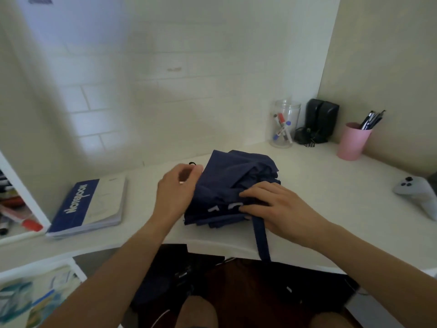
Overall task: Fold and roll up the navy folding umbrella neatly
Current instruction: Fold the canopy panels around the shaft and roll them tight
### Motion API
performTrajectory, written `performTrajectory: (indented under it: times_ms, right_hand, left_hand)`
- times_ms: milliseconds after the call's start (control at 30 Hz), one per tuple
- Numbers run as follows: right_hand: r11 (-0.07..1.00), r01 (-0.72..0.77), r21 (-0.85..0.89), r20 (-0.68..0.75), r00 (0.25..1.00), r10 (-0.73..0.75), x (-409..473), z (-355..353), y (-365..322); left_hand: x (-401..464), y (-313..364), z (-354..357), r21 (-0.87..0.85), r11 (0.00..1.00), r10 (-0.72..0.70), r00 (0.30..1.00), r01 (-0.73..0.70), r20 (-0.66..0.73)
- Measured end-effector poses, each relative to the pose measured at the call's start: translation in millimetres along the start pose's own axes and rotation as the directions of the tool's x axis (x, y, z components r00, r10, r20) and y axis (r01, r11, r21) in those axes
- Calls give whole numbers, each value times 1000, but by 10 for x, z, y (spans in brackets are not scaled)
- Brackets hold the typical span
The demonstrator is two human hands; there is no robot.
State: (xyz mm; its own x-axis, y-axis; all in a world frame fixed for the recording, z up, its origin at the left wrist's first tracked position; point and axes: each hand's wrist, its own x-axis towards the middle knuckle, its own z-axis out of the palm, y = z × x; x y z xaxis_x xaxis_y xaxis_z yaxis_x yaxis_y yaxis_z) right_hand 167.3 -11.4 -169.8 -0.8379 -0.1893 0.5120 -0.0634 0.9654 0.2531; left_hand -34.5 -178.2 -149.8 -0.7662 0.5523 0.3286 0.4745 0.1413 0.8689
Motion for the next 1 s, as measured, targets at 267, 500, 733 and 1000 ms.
performTrajectory:
  times_ms: [267, 500, 733, 1000]
  right_hand:
    - [967, -115, 229, 40, 993, 108, 130, -92, 103]
    - [933, -123, 339, 51, 992, 112, 396, -152, 337]
    - [947, -162, 277, 58, 987, 152, 301, -172, 282]
    - [952, -111, 285, 49, 994, 102, 62, -61, 136]
  left_hand:
    - [550, 90, 52, -28, 876, -397, 751, 482, 528]
    - [471, 141, -34, -232, 861, -180, 698, 452, 693]
    - [293, 92, -167, -415, 835, -63, 812, 361, 580]
    - [-16, -208, -191, -264, 923, -150, 894, 280, 422]
